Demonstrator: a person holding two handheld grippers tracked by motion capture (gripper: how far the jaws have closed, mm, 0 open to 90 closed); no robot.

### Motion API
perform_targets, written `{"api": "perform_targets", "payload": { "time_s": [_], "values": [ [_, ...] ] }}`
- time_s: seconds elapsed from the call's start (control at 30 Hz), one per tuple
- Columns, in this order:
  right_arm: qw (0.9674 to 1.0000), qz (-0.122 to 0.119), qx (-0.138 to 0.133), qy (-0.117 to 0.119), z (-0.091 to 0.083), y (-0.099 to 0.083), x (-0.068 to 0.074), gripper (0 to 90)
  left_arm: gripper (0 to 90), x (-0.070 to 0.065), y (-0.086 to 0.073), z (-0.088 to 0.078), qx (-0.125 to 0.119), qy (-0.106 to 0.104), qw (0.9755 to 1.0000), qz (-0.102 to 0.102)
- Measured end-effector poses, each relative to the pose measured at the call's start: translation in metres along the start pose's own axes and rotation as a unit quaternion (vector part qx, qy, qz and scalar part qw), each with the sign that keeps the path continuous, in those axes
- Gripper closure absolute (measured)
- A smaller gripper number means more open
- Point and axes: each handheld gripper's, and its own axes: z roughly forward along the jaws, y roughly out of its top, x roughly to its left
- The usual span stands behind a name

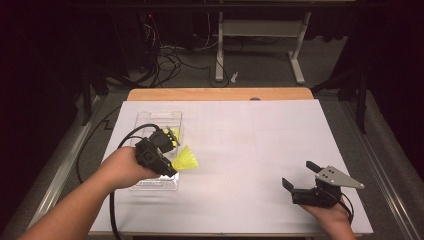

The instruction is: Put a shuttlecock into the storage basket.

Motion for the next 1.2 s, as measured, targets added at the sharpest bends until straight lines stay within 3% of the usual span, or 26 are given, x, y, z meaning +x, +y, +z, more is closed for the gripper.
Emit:
{"api": "perform_targets", "payload": {
  "time_s": [0.2, 0.53, 0.97, 1.2],
  "values": [
    [1.0, -0.001, 0.001, 0.001, 0.0, 0.0, 0.0, 0.3, 63.5, 0.014, -0.016, -0.002, 0.001, 0.004, 0.9997, -0.024],
    [1.0, -0.005, 0.005, 0.003, 0.001, -0.001, 0.001, 0.5, 63.5, 0.032, -0.036, -0.003, 0.001, 0.011, 0.9989, -0.045],
    [1.0, -0.005, 0.006, 0.004, 0.001, -0.001, 0.001, 0.9, 63.5, 0.055, -0.062, -0.001, 0.002, 0.02, 0.9965, -0.082],
    [1.0, -0.005, 0.008, 0.004, 0.002, -0.001, 0.001, 1.0, 63.5, 0.063, -0.075, -0.002, 0.0, 0.028, 0.9956, -0.089]
  ]
}}
